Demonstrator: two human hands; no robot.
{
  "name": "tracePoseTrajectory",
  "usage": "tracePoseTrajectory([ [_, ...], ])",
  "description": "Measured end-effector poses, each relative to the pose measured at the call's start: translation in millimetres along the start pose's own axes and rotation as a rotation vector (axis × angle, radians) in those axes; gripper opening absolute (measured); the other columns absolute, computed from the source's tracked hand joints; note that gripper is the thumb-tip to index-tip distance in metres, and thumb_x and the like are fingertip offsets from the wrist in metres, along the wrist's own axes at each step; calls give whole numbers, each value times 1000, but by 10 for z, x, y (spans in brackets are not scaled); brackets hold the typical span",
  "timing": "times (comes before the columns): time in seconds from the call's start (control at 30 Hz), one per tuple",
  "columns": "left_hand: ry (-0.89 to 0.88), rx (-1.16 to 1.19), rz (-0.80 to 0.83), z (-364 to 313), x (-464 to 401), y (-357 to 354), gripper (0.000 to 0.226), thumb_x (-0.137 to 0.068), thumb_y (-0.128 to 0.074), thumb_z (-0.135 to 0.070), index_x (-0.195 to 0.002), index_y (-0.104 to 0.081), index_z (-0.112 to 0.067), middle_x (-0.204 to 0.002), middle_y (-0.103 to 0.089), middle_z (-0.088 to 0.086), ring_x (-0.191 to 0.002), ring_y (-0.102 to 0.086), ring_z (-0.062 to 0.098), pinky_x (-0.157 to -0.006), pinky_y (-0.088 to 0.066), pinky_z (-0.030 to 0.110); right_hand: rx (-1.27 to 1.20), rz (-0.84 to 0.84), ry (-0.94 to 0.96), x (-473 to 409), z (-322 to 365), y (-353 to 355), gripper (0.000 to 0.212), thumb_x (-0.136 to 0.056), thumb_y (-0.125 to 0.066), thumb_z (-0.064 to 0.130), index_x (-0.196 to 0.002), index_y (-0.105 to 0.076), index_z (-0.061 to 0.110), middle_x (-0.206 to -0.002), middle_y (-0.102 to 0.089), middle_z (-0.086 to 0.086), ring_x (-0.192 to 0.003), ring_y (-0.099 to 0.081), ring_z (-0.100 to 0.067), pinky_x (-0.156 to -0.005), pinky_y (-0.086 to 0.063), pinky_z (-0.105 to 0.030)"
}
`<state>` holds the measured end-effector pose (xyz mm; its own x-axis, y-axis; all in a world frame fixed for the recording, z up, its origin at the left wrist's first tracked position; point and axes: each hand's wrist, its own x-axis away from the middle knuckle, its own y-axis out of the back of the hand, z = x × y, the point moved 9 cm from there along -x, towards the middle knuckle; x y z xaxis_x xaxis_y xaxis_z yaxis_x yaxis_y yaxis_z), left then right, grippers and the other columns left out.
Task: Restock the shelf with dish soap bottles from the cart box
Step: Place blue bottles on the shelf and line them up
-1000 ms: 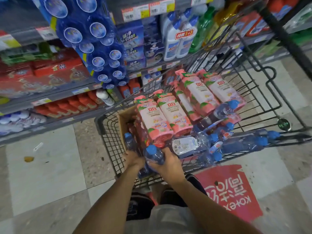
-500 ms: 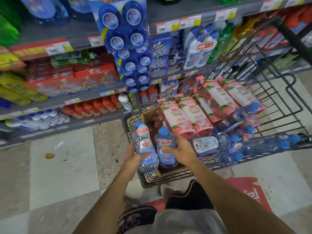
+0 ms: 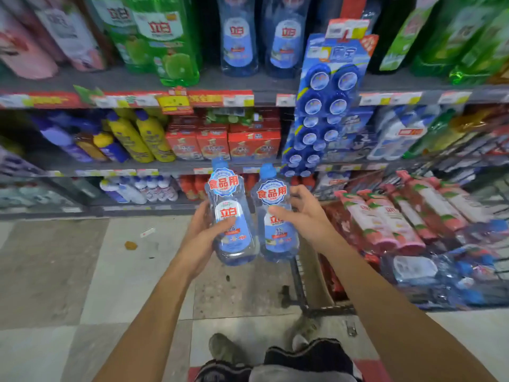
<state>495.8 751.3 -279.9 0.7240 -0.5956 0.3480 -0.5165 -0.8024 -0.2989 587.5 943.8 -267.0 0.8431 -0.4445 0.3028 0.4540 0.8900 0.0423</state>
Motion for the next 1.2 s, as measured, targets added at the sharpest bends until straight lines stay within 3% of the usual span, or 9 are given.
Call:
tracePoseTrajectory([
  [0.17, -219, -97, -93, -834, 364, 846, 73, -76, -83, -17, -140, -47, -13, -134, -62, 7, -123, -59, 28, -95, -53, 47, -110, 73, 99, -37, 630, -1052, 37, -82, -79, 14, -114, -60, 17, -100, -77, -1, -93, -74, -20, -79, -58, -36],
  [0.27, -362, -141, -191, -1357, 680, 1292, 76, -74, -79, -13, -142, -45, -16, -124, -67, 9, -112, -66, 27, -84, -58, 37, -152, 121, 176, -49, 1000, -1666, 44, -73, -81, 18, -112, -61, 16, -95, -78, 1, -88, -74, -16, -77, -57, -33],
  [0.37, -491, -180, -275, -1791, 961, 1686, 81, -74, -83, -10, -145, -43, -18, -116, -71, 6, -106, -68, 22, -88, -57, 40, -160, 185, 265, -81, 1336, -2229, 32, -78, -79, 6, -104, -63, 17, -90, -78, 3, -81, -72, -10, -74, -56, -26],
  [0.47, -565, -205, -356, -2110, 1187, 2059, 86, -74, -83, -15, -148, -39, -14, -121, -68, 13, -107, -68, 26, -89, -56, 44, -138, 245, 331, -108, 1670, -2702, 35, -78, -79, 1, -108, -63, 12, -90, -76, 2, -79, -71, -10, -73, -56, -27],
  [0.57, -634, -229, -434, -2419, 1336, 2372, 83, -75, -81, -7, -147, -41, -11, -127, -63, 16, -100, -69, 16, -81, -57, 32, -97, 302, 412, -182, 2011, -3087, 40, -75, -83, 3, -109, -65, 12, -95, -75, 0, -86, -70, -12, -77, -56, -28],
  [0.77, -740, -280, -449, -3046, 1345, 2735, 66, -74, -71, -8, -135, -49, -24, -106, -71, -21, -98, -67, 0, -80, -54, 19, -115, 363, 511, -430, 2594, -3666, 34, -75, -79, -4, -96, -65, 18, -83, -77, 11, -79, -70, -2, -71, -55, -19],
  [0.97, -794, -312, -448, -3717, 930, 3187, 77, -78, -72, -8, -146, -40, -20, -121, -69, -8, -109, -67, 13, -85, -55, 28, -128, 345, 593, -986, 3124, -4073, 35, -72, -85, 10, -100, -69, 23, -98, -78, 1, -92, -72, -15, -80, -57, -33],
  [1.03, -811, -321, -452, -3963, 726, 3328, 77, -76, -75, -9, -144, -41, -21, -116, -70, -12, -104, -68, 8, -80, -56, 24, -144, 339, 608, -1227, 3307, -4202, 40, -65, -86, 22, -102, -69, 23, -99, -78, 1, -91, -73, -14, -79, -56, -32],
  [1.2, -835, -380, -433, -4616, 193, 3732, 85, -74, -82, -27, -148, -40, -20, -135, -60, 5, -133, -51, 26, -97, -53, 44, -177, 340, 629, -1839, 3791, -4571, 46, -59, -85, 27, -102, -69, 21, -96, -78, 3, -86, -74, -11, -66, -55, -21],
])
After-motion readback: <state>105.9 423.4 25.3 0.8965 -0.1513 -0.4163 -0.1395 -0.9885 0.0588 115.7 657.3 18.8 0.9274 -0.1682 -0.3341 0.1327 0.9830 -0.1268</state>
